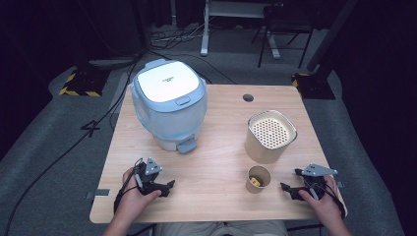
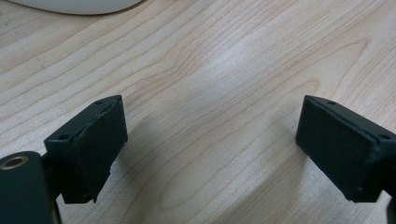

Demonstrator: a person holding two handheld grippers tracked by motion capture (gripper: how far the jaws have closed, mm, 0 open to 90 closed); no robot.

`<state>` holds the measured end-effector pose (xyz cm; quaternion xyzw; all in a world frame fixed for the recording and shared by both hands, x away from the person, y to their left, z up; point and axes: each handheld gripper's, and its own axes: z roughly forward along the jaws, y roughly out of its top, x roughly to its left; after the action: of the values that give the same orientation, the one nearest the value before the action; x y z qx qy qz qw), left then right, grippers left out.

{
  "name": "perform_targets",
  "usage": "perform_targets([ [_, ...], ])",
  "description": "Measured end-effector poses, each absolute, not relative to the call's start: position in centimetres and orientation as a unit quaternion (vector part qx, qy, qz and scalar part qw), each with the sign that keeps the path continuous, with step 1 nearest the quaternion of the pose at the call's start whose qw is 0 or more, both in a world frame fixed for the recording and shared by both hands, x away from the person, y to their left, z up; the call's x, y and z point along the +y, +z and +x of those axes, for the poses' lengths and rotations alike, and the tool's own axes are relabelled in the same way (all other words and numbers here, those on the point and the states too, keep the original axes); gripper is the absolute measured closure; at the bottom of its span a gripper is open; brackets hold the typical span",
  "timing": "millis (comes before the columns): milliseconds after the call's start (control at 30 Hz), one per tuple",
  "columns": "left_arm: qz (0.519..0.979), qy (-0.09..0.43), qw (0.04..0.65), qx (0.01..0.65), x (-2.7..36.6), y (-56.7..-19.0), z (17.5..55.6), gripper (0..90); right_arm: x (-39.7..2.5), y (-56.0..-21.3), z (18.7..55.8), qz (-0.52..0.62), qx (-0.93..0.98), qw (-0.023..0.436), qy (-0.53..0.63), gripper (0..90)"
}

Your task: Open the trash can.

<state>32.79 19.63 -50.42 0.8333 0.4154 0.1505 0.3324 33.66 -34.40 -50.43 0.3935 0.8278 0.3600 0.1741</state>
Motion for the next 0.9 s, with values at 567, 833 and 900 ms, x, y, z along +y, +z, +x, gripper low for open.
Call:
perform_targets([
  [567, 0.843, 0.128, 0.361, 0.378, 20.8, -47.8, 32.6, 30.3, -34.5, -50.4, 33.8, 0.388, 0.83, 0.171, 0.361, 13.6],
  [833, 0.831, 0.132, 0.394, 0.37, 22.3, -44.6, 32.2, 35.3, -34.5, -50.4, 33.9, 0.383, 0.833, 0.168, 0.363, 13.5],
  [900, 0.829, 0.139, 0.399, 0.367, 22.5, -43.9, 32.2, 38.7, -34.5, -50.4, 34.0, 0.382, 0.834, 0.167, 0.363, 13.5],
])
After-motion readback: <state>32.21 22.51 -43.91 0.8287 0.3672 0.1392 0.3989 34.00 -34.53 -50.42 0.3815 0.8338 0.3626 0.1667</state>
